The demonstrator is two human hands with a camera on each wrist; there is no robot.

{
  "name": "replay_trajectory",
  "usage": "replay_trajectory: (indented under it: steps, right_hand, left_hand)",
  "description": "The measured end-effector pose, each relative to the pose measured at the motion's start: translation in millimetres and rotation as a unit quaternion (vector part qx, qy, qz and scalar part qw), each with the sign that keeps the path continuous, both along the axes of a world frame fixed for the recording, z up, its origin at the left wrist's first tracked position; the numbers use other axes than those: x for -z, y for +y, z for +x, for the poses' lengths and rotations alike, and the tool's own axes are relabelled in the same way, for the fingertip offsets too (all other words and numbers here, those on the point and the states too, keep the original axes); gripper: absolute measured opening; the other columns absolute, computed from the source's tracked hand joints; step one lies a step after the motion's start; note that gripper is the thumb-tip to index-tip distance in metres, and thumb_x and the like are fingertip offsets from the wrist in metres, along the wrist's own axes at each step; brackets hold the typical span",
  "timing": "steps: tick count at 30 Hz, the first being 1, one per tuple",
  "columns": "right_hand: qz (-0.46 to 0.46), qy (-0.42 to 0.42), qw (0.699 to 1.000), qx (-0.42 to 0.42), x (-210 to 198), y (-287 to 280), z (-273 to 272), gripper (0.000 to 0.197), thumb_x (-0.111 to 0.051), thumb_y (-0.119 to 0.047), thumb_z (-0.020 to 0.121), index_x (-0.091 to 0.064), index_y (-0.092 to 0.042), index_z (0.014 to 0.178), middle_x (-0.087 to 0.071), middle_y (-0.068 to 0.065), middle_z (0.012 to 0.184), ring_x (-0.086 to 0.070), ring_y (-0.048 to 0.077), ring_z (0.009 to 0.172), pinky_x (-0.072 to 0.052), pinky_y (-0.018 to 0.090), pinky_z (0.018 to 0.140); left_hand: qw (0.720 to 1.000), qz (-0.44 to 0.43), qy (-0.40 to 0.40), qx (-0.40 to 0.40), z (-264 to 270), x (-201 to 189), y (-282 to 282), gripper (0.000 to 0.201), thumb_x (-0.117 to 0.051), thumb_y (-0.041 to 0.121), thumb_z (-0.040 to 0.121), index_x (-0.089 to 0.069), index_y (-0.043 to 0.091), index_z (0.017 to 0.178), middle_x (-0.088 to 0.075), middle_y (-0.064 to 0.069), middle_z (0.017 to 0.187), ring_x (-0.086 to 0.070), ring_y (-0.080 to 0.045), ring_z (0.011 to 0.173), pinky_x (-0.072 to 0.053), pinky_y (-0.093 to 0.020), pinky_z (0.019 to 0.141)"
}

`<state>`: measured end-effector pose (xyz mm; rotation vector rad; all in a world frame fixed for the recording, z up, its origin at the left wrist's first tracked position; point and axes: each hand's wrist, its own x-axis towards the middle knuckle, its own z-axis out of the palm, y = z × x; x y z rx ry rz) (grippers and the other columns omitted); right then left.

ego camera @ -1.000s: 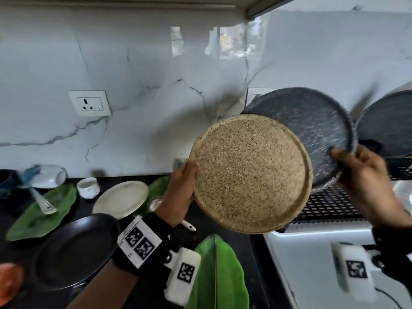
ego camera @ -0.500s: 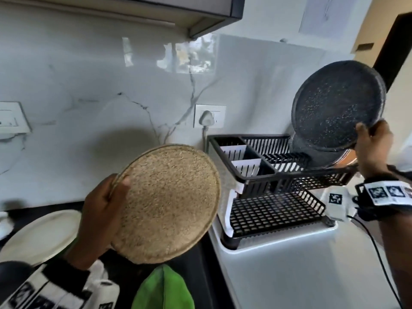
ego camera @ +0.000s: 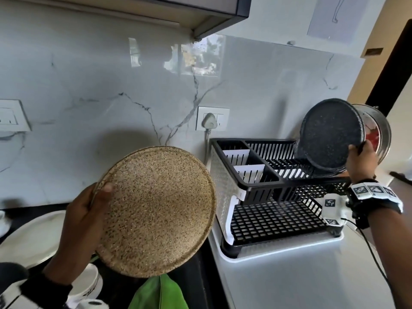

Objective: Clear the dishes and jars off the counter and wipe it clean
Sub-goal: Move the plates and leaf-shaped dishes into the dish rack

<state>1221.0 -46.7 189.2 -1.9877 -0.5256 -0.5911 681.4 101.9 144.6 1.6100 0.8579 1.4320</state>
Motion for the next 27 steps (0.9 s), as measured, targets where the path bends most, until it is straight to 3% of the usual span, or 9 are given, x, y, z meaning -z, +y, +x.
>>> replay_trajectory:
  steps: [6, 10, 12, 17, 19, 20, 22, 25, 27]
  right_hand:
    - [-0.054, 0.052, 0.997, -0.005, 7.4, -0.4, 20.7, 0.03, -0.051, -0.012, 0.093, -0.051, 0.014, 0.109, -0.053, 0.039, 0.115, -0.051, 0.048, 0.108, -0.038, 0.048, 0.09]
    - [-0.028, 0.089, 0.996, 0.016, 18.3, -0.4, 21.3, 0.039, -0.062, -0.017, 0.088, -0.051, 0.01, 0.115, -0.055, 0.033, 0.118, -0.051, 0.045, 0.111, -0.038, 0.047, 0.093]
    - [-0.023, 0.098, 0.994, 0.033, 19.1, -5.1, 20.6, 0.045, -0.065, -0.017, 0.085, -0.05, 0.006, 0.121, -0.054, 0.031, 0.123, -0.049, 0.045, 0.115, -0.038, 0.048, 0.096]
    - [-0.023, -0.037, 0.992, 0.119, 7.7, -3.7, -7.2, 0.037, -0.048, -0.005, 0.081, -0.051, 0.005, 0.117, -0.051, 0.03, 0.121, -0.049, 0.046, 0.109, -0.044, 0.053, 0.088]
    - [-0.024, -0.131, 0.99, 0.034, 0.0, 4.0, -39.2, 0.031, -0.047, -0.009, 0.084, -0.059, 0.005, 0.109, -0.059, 0.028, 0.112, -0.056, 0.042, 0.102, -0.05, 0.04, 0.082]
    - [-0.023, -0.138, 0.989, -0.042, -5.3, 8.2, -61.7, 0.027, -0.049, -0.01, 0.088, -0.062, 0.005, 0.106, -0.062, 0.025, 0.107, -0.06, 0.037, 0.095, -0.05, 0.026, 0.077]
    - [-0.024, -0.034, 0.976, -0.212, -13.4, 14.4, -122.6, 0.02, -0.053, -0.012, 0.094, -0.062, -0.001, 0.106, -0.065, 0.011, 0.102, -0.062, 0.023, 0.086, -0.046, 0.012, 0.069]
    - [-0.052, 0.17, 0.857, -0.484, -5.8, 21.6, -206.4, 0.026, -0.05, -0.02, 0.095, -0.059, -0.007, 0.115, -0.066, 0.005, 0.109, -0.066, 0.018, 0.093, -0.057, 0.026, 0.077]
    - [-0.078, 0.267, 0.762, -0.585, 4.6, 24.6, -237.2, 0.043, -0.061, -0.034, 0.086, -0.056, -0.011, 0.122, -0.067, 0.004, 0.115, -0.065, 0.022, 0.104, -0.055, 0.037, 0.086]
  left_hand:
    - [1.0, -0.017, -0.01, 0.013, 0.9, 1.6, -0.6, 0.036, -0.047, 0.031, 0.093, -0.065, 0.052, 0.07, -0.066, 0.028, 0.07, -0.059, 0.006, 0.07, -0.05, -0.016, 0.062]
    - [0.999, -0.022, -0.02, 0.028, 0.4, 1.1, -2.9, 0.032, -0.047, 0.034, 0.091, -0.066, 0.051, 0.072, -0.067, 0.027, 0.071, -0.06, 0.013, 0.065, -0.047, -0.006, 0.056]
    - [0.999, -0.031, -0.023, 0.023, -2.0, 2.4, -3.3, 0.025, -0.048, 0.038, 0.088, -0.067, 0.046, 0.075, -0.069, 0.02, 0.073, -0.06, 0.01, 0.065, -0.05, -0.013, 0.06]
    - [0.997, -0.052, -0.053, 0.021, -4.5, 2.1, -7.7, 0.022, -0.048, 0.042, 0.085, -0.065, 0.029, 0.08, -0.067, 0.008, 0.081, -0.06, -0.01, 0.08, -0.048, -0.031, 0.072]
    - [0.997, -0.054, -0.058, 0.025, -0.8, -1.1, -10.2, 0.023, -0.047, 0.043, 0.085, -0.064, 0.029, 0.079, -0.067, 0.009, 0.08, -0.058, -0.013, 0.082, -0.046, -0.033, 0.075]
    - [0.996, -0.054, -0.061, 0.024, 1.9, -1.4, -10.6, 0.023, -0.047, 0.046, 0.084, -0.065, 0.031, 0.078, -0.068, 0.011, 0.078, -0.059, -0.013, 0.083, -0.046, -0.034, 0.076]
    - [0.995, -0.054, -0.073, 0.033, 7.1, -0.7, -10.6, 0.024, -0.054, 0.053, 0.085, -0.066, 0.032, 0.082, -0.068, 0.011, 0.084, -0.06, -0.016, 0.088, -0.048, -0.037, 0.081]
    - [0.993, -0.06, -0.083, 0.051, 16.5, 0.2, -13.5, 0.034, -0.055, 0.063, 0.075, -0.067, 0.033, 0.087, -0.071, 0.009, 0.09, -0.063, -0.017, 0.095, -0.049, -0.041, 0.087]
    - [0.991, -0.064, -0.099, 0.066, 22.7, -0.7, -17.7, 0.035, -0.058, 0.061, 0.076, -0.067, 0.029, 0.089, -0.072, 0.01, 0.09, -0.064, -0.015, 0.094, -0.05, -0.04, 0.086]
